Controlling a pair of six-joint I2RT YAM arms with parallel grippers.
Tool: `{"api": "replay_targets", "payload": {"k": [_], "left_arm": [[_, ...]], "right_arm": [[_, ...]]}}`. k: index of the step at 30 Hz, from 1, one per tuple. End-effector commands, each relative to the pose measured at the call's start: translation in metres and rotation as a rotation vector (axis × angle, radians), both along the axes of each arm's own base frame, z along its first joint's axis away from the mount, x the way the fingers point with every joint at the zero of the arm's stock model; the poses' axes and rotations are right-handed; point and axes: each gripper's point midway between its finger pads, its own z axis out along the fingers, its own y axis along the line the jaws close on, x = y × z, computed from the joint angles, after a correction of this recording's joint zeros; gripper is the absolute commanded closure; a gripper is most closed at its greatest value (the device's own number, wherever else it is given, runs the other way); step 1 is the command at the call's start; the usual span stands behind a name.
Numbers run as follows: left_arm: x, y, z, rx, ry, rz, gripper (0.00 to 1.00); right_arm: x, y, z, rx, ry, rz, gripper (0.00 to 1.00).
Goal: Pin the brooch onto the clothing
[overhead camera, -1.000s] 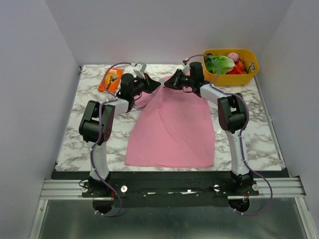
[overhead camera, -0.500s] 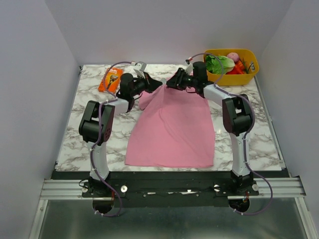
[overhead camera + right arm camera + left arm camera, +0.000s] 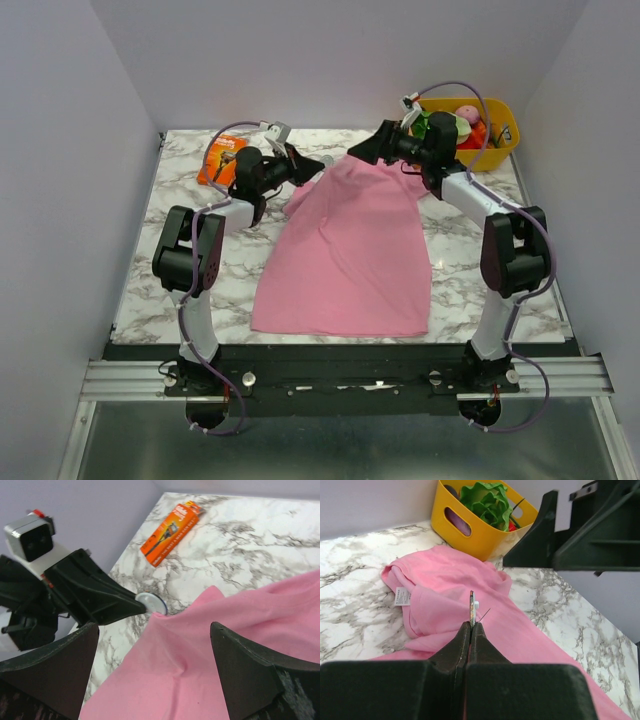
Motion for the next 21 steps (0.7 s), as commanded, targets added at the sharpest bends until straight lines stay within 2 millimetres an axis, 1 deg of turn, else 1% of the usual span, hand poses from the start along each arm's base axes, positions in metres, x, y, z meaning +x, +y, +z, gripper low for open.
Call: {"api": "replay_targets", "payload": {"k": [1,2,4,5,6,11,16,20,21], "left_arm": [[-0.010,-0.001,0.030,-0.019,-0.116,-0.049,1.00],[-0.010,-0.001,0.030,-0.020,-0.117,-0.051,1.00],[-0.009,-0.001,0.030,-0.023,-0.120,-0.051,1.00],[-0.010,-0.002,0.028,-0.025,-0.116,-0.060,1.00],[-0.011,-0.003,0.028,-0.026,-0.120,-0.065,1.00],[-0.015,-0.006,0.024,-0.037,-0.115,-0.102,1.00],[-0.026,-0.010,0.031,-0.047,-0.147,-0.163,1.00],[-0.033,-0.013,0.036,-0.048,-0.163,-0.208,1.00],[-0.035,-0.013,0.038,-0.049,-0.170,-0.221,1.00]], "right_arm": [[-0.029,0.016,0.010,0.026,-0.147,0.212,0.00],[-0.029,0.018,0.007,0.032,-0.146,0.228,0.00],[-0.032,0.021,0.007,0.050,-0.164,0.268,0.00],[-0.031,0.022,0.003,0.056,-0.160,0.282,0.00],[-0.031,0.023,0.003,0.060,-0.173,0.294,0.00],[-0.032,0.026,-0.009,0.055,-0.163,0.331,0.00],[-0.033,0.027,-0.019,0.039,-0.170,0.354,0.02],[-0.034,0.028,-0.016,0.048,-0.181,0.352,0.07],[-0.034,0.028,-0.010,0.057,-0.223,0.350,0.07]]}}
